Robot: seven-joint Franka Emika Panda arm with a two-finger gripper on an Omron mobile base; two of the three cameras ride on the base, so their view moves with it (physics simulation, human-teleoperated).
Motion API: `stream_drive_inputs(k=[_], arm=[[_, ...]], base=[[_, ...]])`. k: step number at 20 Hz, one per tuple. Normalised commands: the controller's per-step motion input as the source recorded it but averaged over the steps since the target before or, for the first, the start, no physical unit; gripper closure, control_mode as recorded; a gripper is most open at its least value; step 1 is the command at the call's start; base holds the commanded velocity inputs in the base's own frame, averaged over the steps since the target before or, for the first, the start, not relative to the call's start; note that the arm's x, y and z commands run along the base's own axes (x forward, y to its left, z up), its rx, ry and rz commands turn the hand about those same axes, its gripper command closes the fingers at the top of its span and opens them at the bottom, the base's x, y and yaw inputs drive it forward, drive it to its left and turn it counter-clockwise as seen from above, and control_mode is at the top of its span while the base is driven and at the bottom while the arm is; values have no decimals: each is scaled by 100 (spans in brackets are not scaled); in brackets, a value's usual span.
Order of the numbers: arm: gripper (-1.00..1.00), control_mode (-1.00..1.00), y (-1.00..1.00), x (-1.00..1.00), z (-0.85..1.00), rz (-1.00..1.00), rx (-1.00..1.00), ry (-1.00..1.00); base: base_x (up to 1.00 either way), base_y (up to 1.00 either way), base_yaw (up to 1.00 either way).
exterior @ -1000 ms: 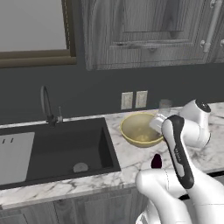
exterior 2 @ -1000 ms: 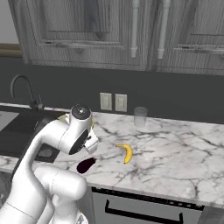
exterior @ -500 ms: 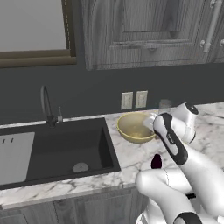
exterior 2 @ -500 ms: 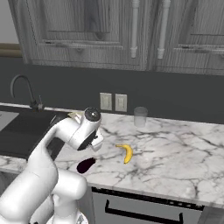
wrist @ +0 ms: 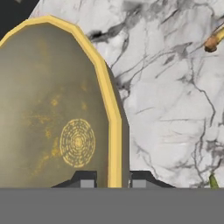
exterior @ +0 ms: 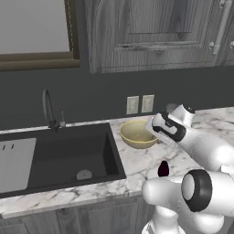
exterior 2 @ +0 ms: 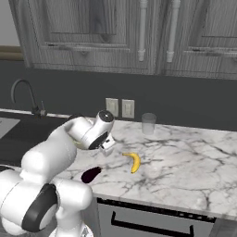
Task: Pick both bowls and place them on the counter. Then place the banana in one bowl and place the eggplant in the other bowl.
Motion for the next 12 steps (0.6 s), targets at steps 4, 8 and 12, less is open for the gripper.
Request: stream_drive_inputs(k=[4,8,12], arm=[[100,-100,-2,32,-41,1,0,0],[100,-100,-3,10,-45,1,0,0],[100,-100,0,1,-27,1,0,-2]], base=[[0,0,0],[0,0,0],[0,0,0]])
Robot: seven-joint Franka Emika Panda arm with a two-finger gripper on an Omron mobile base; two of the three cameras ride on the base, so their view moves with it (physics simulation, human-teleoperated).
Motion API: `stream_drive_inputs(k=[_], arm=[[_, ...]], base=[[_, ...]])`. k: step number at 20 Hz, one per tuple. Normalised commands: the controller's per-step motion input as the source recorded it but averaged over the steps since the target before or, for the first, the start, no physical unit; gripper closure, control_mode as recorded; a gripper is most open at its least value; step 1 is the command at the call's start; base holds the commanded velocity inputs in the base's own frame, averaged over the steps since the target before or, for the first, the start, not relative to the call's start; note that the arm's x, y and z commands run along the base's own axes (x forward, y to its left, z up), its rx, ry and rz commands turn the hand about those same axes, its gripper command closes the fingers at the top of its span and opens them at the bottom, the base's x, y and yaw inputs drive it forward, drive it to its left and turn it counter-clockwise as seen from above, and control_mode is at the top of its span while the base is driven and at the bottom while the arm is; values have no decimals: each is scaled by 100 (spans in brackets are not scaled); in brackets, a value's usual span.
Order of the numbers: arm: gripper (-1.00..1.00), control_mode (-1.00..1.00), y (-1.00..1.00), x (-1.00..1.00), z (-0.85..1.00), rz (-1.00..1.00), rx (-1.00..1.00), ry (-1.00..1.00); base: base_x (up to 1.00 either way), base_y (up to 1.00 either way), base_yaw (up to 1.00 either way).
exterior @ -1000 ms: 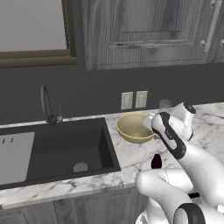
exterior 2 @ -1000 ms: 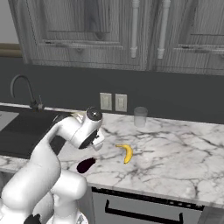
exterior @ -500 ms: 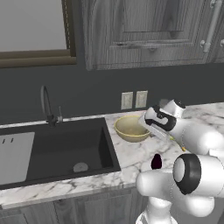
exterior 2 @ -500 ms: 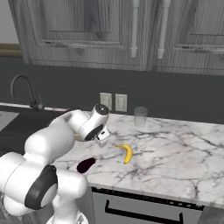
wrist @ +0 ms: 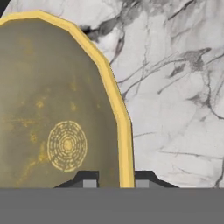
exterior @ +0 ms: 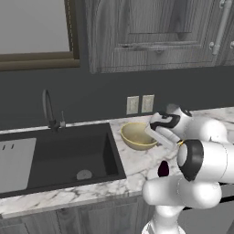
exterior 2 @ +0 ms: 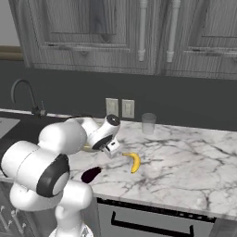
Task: Pick both bowls and place them on the counter. Then place the banana in one bowl and place the eggplant in the other bowl.
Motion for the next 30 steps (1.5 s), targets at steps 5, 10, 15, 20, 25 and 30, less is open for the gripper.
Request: stream_drive_inputs(k=[5,10,15,20,25,30], arm=[[100,-100,0,0,-22,1,0,0],[-100,-100,0,-4,2,0,0,-1],[-100,-100,0,-39,48,-1,0,-6],[-100,-100,1,-37,82,0,0,-2],[-100,-100,7,-42,72,0,0,-3],[-100,-100,29,-61,45,0,0,-6]], base=[[0,0,0],[0,0,0],[0,0,0],[0,0,0],[0,0,0],[0,0,0]])
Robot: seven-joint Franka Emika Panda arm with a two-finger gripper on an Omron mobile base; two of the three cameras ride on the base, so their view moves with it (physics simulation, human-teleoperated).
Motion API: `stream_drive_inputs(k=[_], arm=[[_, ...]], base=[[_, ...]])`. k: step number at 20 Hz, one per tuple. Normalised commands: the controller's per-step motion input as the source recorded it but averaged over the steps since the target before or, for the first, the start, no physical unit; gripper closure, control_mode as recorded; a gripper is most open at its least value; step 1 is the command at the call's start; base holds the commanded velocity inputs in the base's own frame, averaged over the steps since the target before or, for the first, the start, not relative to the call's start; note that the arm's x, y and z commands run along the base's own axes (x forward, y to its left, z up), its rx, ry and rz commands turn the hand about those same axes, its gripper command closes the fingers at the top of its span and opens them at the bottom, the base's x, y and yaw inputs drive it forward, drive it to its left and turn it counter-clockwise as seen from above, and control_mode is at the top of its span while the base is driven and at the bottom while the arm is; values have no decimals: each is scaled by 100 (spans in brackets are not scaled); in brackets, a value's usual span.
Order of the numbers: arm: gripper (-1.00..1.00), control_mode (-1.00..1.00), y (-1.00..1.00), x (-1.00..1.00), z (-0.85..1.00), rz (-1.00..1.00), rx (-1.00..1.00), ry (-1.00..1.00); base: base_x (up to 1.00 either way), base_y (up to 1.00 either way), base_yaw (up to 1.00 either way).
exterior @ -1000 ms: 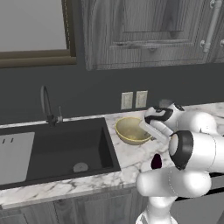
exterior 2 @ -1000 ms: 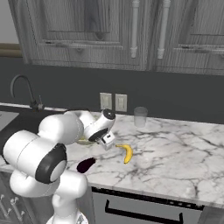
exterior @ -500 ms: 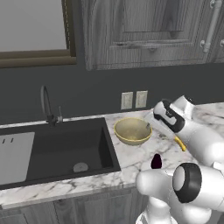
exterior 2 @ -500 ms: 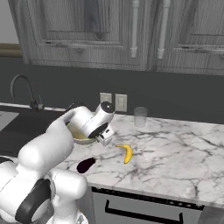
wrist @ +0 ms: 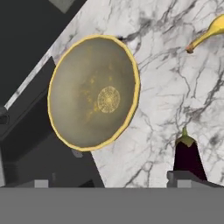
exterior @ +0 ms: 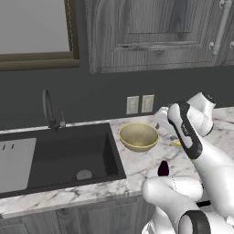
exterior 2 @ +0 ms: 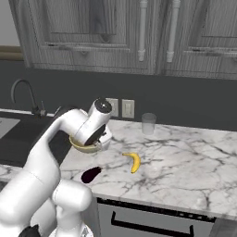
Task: Pick both bowls and place them on the counter. Then place the banana in one bowl and place the eggplant in the other bowl.
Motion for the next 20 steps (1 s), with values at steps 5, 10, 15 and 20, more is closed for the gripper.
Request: stream_drive_inputs(k=[5,10,15,20], arm=[[-100,-100,48,-73,32,0,0,-4],[-100,-100,63,-70,25,2,-5,-1],[-100,-100,63,-65,14,7,-18,-7],[-100,-100,59,-56,2,7,-15,-3]], base=[[0,0,0],[0,0,0],[0,0,0],[0,0,0]])
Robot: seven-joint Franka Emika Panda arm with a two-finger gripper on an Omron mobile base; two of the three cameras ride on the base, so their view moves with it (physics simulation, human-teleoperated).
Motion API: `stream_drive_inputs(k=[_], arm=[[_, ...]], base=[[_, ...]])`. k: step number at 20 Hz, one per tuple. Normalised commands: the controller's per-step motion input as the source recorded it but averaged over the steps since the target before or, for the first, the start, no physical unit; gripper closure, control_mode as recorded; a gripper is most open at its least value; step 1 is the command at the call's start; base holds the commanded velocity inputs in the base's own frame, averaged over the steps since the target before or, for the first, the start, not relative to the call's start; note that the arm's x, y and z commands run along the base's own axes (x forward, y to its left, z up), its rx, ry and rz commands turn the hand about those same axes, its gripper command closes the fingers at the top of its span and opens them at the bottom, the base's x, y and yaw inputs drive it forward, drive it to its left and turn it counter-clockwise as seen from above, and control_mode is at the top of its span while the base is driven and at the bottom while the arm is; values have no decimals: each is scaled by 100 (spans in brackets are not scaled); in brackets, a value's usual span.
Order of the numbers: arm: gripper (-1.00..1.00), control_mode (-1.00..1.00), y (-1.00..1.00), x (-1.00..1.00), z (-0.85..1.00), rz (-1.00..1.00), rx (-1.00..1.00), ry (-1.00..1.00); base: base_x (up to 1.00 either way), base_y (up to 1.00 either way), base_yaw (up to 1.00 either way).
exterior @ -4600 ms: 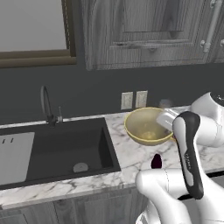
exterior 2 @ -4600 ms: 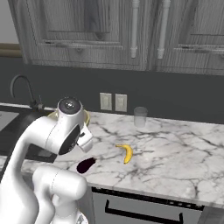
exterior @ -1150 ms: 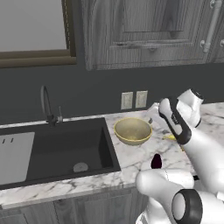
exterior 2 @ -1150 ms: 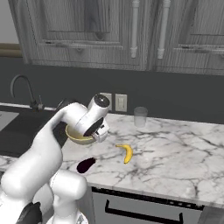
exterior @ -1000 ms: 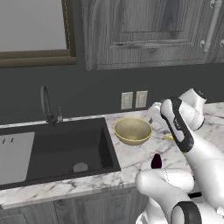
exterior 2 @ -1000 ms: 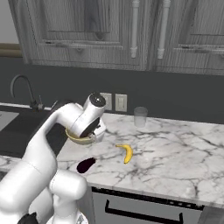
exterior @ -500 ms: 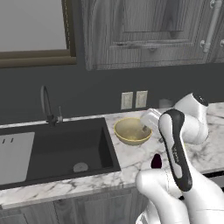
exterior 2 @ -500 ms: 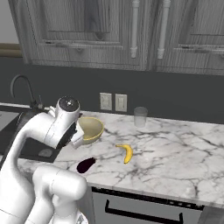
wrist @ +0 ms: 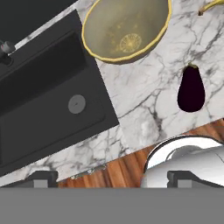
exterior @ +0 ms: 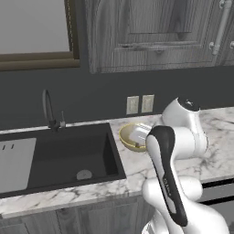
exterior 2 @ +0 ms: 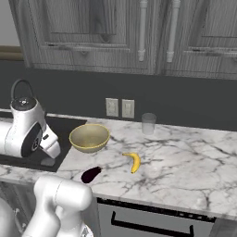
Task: Pick both bowls and place them on the counter. Then place the banana in one bowl and place the eggplant in the other bowl.
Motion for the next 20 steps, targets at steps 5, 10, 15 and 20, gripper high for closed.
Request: stream_drive_inputs(k=[5,10,15,20], arm=[[-100,-100,20,-6,-6,1,-7,1],[-100,-100,-2,-27,-13,0,0,-4],[-100,100,0,0,0,0,0,0],[-100,100,0,0,0,0,0,0]], base=[[0,0,0],[0,0,0],[-61,13,15],[-53,44,21]])
